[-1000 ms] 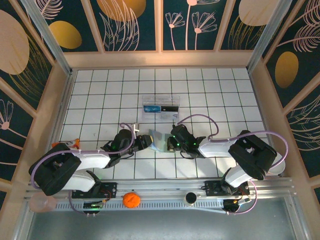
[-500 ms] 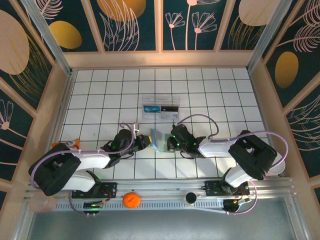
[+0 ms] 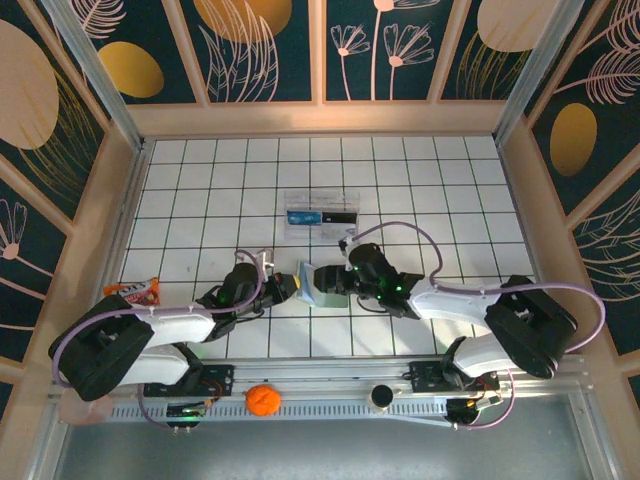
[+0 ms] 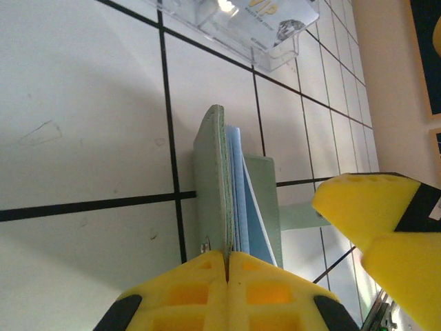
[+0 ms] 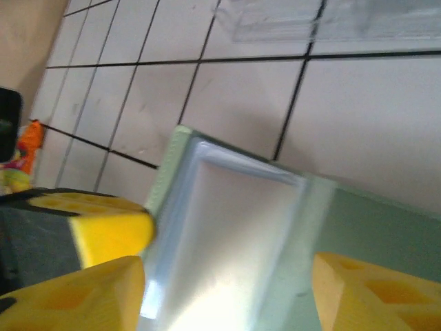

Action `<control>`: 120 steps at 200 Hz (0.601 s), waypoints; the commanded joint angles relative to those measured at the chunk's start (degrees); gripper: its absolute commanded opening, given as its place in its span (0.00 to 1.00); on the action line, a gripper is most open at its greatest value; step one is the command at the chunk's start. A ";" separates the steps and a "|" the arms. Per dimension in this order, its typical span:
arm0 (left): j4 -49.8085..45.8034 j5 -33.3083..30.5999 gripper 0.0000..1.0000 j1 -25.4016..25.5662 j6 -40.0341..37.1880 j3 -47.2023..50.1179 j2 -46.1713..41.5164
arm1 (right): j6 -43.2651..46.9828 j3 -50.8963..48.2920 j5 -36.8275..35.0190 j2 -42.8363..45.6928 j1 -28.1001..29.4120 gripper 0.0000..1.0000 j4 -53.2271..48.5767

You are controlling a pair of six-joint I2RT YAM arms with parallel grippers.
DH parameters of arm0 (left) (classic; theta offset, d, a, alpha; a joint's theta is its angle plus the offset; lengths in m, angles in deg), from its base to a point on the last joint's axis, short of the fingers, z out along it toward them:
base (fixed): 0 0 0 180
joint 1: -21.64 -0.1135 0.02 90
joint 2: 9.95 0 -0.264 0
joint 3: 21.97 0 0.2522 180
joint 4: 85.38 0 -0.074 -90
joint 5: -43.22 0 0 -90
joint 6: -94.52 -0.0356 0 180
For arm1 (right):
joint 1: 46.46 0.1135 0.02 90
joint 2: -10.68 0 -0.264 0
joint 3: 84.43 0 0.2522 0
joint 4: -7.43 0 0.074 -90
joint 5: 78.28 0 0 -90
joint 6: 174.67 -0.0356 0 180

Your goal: Take the credit cards out of the card holder

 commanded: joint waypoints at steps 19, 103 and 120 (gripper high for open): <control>1.74 -1.04 0.00 0.12 1.35 1.37 -2.22 | 0.24 4.48 1.78 -6.37 1.89 0.69 1.90; 2.23 -0.60 0.00 0.21 1.70 2.07 -3.11 | 0.67 8.72 0.21 -12.81 2.23 0.67 -2.75; 2.09 -0.76 0.00 0.20 1.66 2.16 -3.29 | 0.21 8.25 -1.02 -12.87 2.28 0.66 -3.69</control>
